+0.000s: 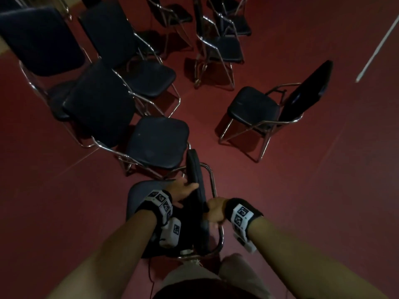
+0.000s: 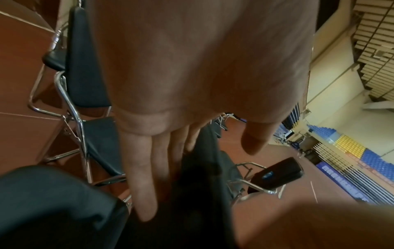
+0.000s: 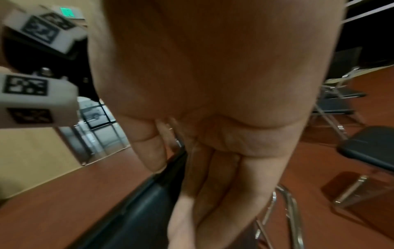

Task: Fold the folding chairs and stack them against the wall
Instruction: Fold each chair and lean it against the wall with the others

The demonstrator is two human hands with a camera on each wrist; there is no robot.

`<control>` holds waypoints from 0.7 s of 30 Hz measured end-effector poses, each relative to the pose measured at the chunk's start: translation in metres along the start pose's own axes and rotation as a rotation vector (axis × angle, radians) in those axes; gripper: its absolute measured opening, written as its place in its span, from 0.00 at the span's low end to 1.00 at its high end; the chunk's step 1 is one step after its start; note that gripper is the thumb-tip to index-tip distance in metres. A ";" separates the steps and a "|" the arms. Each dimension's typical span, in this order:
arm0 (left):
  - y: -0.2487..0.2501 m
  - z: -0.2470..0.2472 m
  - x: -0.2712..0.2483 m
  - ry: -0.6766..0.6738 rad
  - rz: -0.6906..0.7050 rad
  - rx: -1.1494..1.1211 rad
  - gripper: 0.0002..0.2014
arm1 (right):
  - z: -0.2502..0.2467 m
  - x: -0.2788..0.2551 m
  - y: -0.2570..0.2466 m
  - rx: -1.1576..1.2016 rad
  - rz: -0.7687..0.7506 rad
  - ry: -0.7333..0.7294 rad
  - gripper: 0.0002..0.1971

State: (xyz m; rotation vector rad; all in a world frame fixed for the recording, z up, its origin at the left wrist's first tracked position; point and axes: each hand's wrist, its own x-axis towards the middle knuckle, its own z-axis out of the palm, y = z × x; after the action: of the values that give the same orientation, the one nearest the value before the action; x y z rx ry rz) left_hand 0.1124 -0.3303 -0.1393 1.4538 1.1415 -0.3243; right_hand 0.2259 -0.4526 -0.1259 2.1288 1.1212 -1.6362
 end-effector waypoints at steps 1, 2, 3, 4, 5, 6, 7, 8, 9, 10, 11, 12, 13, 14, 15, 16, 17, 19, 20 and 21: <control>0.003 0.000 -0.003 -0.010 0.018 0.049 0.27 | 0.002 0.001 -0.010 -0.013 -0.043 -0.021 0.12; -0.005 -0.003 0.001 0.003 0.002 0.103 0.36 | 0.005 0.007 -0.023 -0.034 -0.065 -0.040 0.13; -0.015 -0.007 0.003 0.028 -0.015 0.166 0.43 | 0.011 0.014 -0.033 -0.078 -0.106 -0.032 0.15; -0.019 -0.008 0.001 0.059 0.000 0.237 0.46 | 0.014 0.014 -0.035 -0.083 -0.127 0.006 0.17; -0.034 -0.012 0.004 0.092 -0.036 0.243 0.48 | 0.019 0.022 -0.039 -0.064 -0.140 0.012 0.19; -0.049 -0.016 0.004 0.119 -0.065 0.239 0.51 | 0.025 0.029 -0.042 -0.112 -0.167 0.018 0.20; -0.050 -0.015 0.002 0.125 -0.055 0.244 0.53 | 0.023 0.029 -0.036 -0.123 -0.170 0.035 0.20; -0.061 -0.017 0.002 0.112 -0.072 0.203 0.54 | 0.027 0.038 -0.030 -0.126 -0.151 0.016 0.20; -0.075 -0.017 0.004 0.121 -0.096 0.162 0.54 | 0.033 0.051 -0.024 -0.134 -0.139 0.013 0.19; -0.070 -0.018 0.003 0.145 -0.051 0.157 0.54 | 0.027 0.051 -0.012 -0.159 -0.114 0.033 0.18; -0.071 -0.018 0.006 0.140 -0.064 0.131 0.54 | 0.025 0.059 0.000 -0.131 -0.085 0.039 0.17; -0.077 -0.016 0.010 0.142 -0.050 0.121 0.54 | 0.026 0.070 0.013 -0.098 -0.051 0.053 0.17; -0.071 -0.017 0.008 0.161 -0.037 0.132 0.53 | 0.020 0.073 0.027 -0.080 -0.021 0.085 0.18; -0.073 -0.016 0.013 0.171 -0.025 0.131 0.53 | 0.015 0.083 0.038 -0.076 0.023 0.081 0.19; -0.072 -0.016 0.015 0.179 -0.038 0.132 0.52 | 0.009 0.091 0.048 -0.075 0.048 0.076 0.20; -0.071 -0.017 0.023 0.197 -0.022 0.133 0.51 | 0.002 0.103 0.058 -0.058 0.082 0.094 0.22; -0.069 -0.018 0.030 0.189 -0.032 0.141 0.51 | -0.004 0.118 0.065 -0.030 0.108 0.099 0.22; -0.067 -0.020 0.032 0.146 -0.029 0.166 0.51 | -0.008 0.133 0.073 0.011 0.120 0.100 0.23; -0.068 -0.018 0.036 0.132 -0.023 0.182 0.52 | -0.009 0.144 0.076 0.046 0.138 0.098 0.24; -0.069 -0.017 0.038 0.136 -0.023 0.206 0.52 | -0.009 0.152 0.078 0.081 0.151 0.091 0.25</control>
State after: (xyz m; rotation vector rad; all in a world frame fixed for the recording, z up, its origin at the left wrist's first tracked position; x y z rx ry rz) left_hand 0.0700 -0.3111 -0.2053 1.6651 1.2642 -0.3720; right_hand 0.2982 -0.4351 -0.2802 2.2982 0.9082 -1.5558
